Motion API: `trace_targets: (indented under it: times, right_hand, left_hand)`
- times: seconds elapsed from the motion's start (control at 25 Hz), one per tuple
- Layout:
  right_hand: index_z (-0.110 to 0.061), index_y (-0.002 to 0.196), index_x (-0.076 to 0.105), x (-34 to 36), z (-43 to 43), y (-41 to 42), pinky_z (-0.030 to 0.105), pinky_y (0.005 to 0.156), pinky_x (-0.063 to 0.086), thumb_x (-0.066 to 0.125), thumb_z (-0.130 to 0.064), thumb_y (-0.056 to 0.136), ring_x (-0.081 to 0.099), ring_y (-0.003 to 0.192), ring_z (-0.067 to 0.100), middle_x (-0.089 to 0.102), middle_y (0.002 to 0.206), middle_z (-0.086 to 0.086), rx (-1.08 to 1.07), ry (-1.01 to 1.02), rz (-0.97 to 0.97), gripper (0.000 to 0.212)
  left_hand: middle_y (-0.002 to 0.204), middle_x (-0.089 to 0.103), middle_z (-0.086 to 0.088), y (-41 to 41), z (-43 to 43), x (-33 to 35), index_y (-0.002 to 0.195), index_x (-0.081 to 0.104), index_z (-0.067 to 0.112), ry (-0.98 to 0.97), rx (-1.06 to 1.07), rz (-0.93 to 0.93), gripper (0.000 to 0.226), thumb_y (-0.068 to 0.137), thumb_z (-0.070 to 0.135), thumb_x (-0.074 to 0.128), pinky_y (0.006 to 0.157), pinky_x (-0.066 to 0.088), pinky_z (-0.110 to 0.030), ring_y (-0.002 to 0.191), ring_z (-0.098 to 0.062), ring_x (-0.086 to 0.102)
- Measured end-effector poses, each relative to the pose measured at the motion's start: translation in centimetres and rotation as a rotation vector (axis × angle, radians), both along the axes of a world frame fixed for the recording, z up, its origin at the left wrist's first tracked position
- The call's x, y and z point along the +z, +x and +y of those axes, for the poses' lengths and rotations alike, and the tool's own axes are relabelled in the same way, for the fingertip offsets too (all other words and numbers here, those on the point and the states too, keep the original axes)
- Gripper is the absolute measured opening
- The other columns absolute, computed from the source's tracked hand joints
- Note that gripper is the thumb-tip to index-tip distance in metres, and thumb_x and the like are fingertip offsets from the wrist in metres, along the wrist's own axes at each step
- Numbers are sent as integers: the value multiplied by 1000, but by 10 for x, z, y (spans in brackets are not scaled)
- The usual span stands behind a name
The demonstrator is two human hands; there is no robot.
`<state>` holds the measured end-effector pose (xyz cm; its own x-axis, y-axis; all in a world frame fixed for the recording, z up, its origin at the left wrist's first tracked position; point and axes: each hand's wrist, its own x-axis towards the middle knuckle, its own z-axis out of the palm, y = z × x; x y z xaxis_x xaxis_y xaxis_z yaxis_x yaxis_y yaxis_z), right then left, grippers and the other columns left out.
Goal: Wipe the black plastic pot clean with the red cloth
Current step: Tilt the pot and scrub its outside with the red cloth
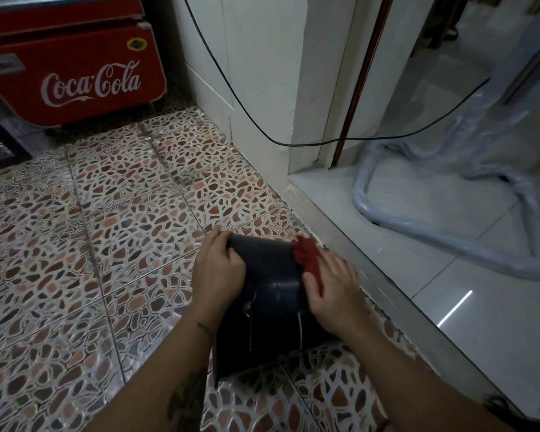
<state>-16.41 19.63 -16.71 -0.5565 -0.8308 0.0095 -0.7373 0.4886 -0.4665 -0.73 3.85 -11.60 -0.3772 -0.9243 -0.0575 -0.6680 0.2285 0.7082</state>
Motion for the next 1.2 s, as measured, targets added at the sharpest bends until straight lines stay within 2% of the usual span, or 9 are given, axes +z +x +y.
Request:
trace_targets:
  times: [0.2, 0.28, 0.44, 0.56, 0.72, 0.88, 1.0, 1.08, 1.2]
  right_hand:
    - [-21, 153, 41, -1, -23, -25, 57, 121, 17, 25, -45, 104, 34, 146, 27, 44, 158, 4, -203, 202, -38, 57]
    - [-18, 147, 47, 6, -47, -15, 56, 120, 18, 23, -47, 102, 34, 145, 28, 46, 156, 6, -179, 233, -10, 59]
    - [-20, 154, 41, 10, -60, 42, 51, 126, 5, 23, -53, 98, 26, 151, 20, 39, 162, 2, 102, 19, 7, 67]
    - [-23, 156, 37, -1, -38, 52, 49, 126, 5, 32, -52, 100, 25, 152, 20, 37, 164, 1, 173, -76, 69, 63]
    - [-25, 154, 39, -7, -3, 12, 55, 123, 15, 27, -52, 101, 33, 147, 21, 43, 158, 0, -39, -23, 77, 61]
    - [-29, 156, 33, 3, -24, -17, 60, 122, 5, 24, -48, 104, 24, 151, 21, 35, 163, -2, -151, 179, -90, 57]
    - [-26, 158, 31, 17, -63, 11, 57, 124, -2, 19, -51, 102, 16, 154, 17, 26, 168, -1, -11, 207, -120, 62]
    - [-28, 161, 25, 18, -59, 52, 52, 124, -11, 18, -54, 98, 6, 156, 12, 17, 171, -6, 147, 70, -114, 69]
    - [-35, 162, 17, 10, -30, 68, 50, 123, -14, 22, -54, 98, -5, 156, 9, 7, 172, -9, 255, -26, -76, 67]
  left_hand:
    - [160, 32, 5, 2, 5, -2, 149, 43, 19, 45, 50, 88, 52, 97, 14, 39, 120, 17, -36, 147, -15, 25]
    - [160, 31, 4, 1, 2, -4, 150, 41, 18, 48, 47, 67, 53, 98, 14, 38, 121, 17, -36, 147, -15, 24]
    - [159, 34, 0, -1, -7, -3, 149, 42, 13, 9, 22, -46, 54, 95, 16, 39, 121, 17, -35, 147, -16, 26]
    - [157, 38, -1, -3, -11, -2, 146, 45, 13, -34, -20, -124, 55, 92, 19, 40, 120, 20, -39, 145, -18, 29]
    - [153, 44, -3, -8, -14, 6, 144, 48, 15, 19, -3, -91, 54, 91, 17, 40, 117, 28, -43, 141, -23, 36]
    - [147, 49, -5, -14, -14, 9, 141, 51, 16, 160, 144, 21, 57, 86, 9, 42, 111, 33, -41, 136, -26, 41]
    - [150, 46, -7, -17, -17, 9, 144, 48, 16, 244, 207, 34, 62, 83, 7, 43, 113, 33, -42, 138, -27, 39]
    - [150, 46, -8, -19, -22, 8, 145, 48, 17, 295, 239, 57, 61, 84, 8, 44, 109, 34, -39, 136, -28, 42]
    - [148, 49, -8, -21, -29, 7, 145, 48, 19, 337, 246, 89, 63, 83, 8, 46, 99, 42, -33, 125, -27, 50]
